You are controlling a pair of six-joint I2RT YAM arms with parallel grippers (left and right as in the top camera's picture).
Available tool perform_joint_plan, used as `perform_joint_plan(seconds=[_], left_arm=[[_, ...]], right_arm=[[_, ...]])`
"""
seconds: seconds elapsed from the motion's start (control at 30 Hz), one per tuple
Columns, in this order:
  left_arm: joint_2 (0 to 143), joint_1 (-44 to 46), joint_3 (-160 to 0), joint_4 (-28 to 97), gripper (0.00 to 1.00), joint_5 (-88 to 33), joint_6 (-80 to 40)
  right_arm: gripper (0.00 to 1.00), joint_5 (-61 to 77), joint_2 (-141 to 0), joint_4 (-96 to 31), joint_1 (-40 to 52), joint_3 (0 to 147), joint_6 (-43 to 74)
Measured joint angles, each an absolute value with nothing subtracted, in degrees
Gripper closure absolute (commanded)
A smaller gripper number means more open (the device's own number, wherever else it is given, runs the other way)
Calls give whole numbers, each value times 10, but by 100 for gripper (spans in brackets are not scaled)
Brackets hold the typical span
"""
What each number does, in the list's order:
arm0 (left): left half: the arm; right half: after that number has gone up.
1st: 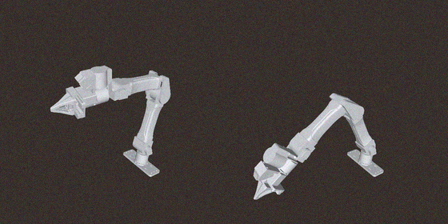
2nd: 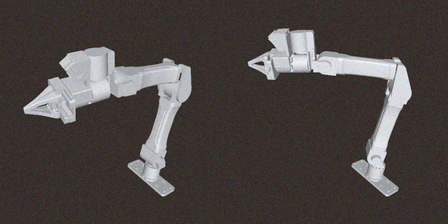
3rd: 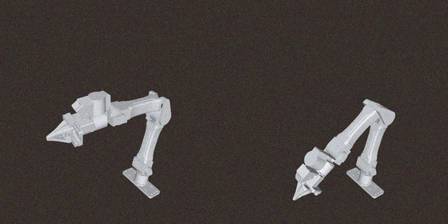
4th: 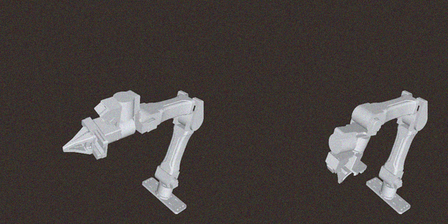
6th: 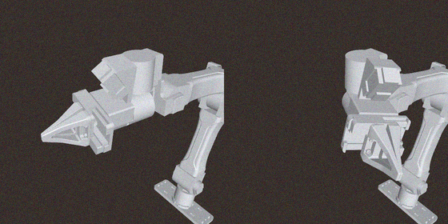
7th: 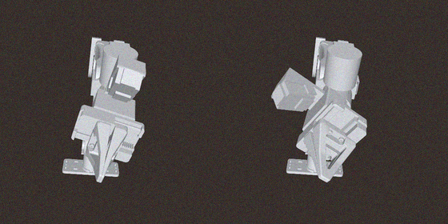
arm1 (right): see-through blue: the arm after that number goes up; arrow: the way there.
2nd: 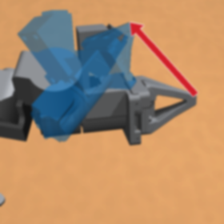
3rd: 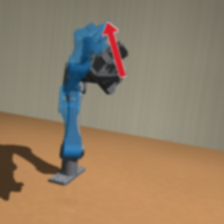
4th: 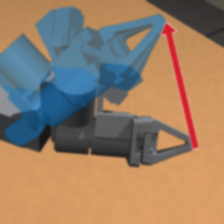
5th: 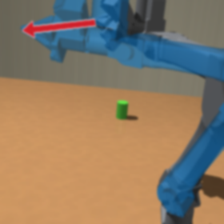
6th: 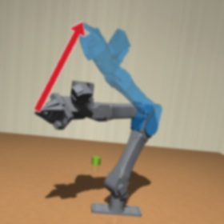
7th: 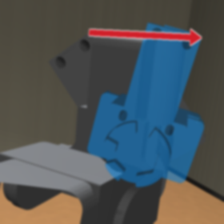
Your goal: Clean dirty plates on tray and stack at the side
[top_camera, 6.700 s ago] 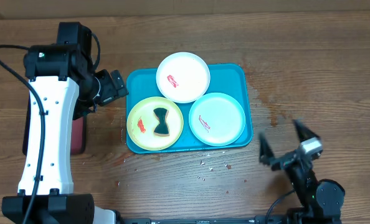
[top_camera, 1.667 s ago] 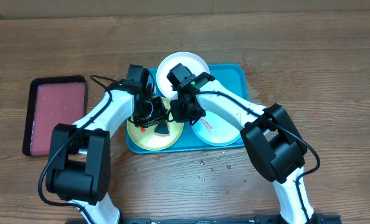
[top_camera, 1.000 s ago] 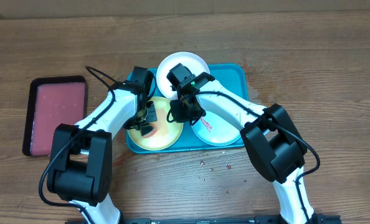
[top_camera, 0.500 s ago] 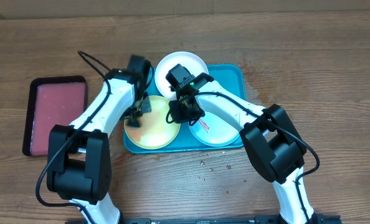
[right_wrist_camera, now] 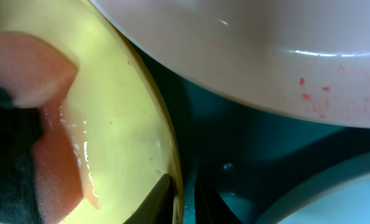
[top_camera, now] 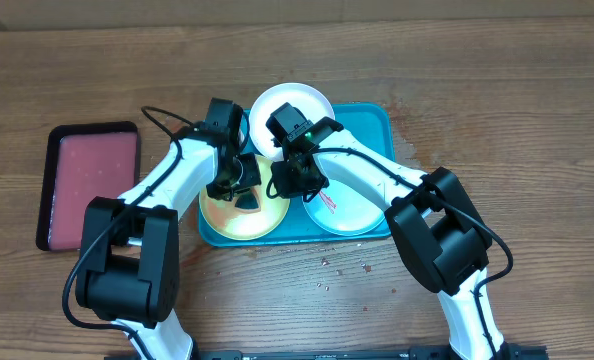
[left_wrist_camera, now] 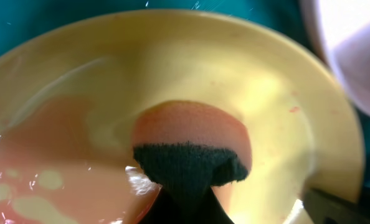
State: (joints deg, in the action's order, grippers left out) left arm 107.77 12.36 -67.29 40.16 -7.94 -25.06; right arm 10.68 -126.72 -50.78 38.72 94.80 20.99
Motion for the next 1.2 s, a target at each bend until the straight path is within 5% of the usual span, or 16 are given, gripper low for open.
perform_joint_plan(seconds=[0.6, 0.93, 1.2], left_arm=[[1079, 111, -765, 602, 96, 218, -252], [994, 88, -857, 645, 96, 182, -303], [840, -29, -870, 717, 96, 149, -321]], right_arm=[[96, 116, -1267, -509, 388, 948, 204], [96, 108, -1269, -564, 388, 986, 203], [96, 44, -1269, -634, 403, 1073, 183]])
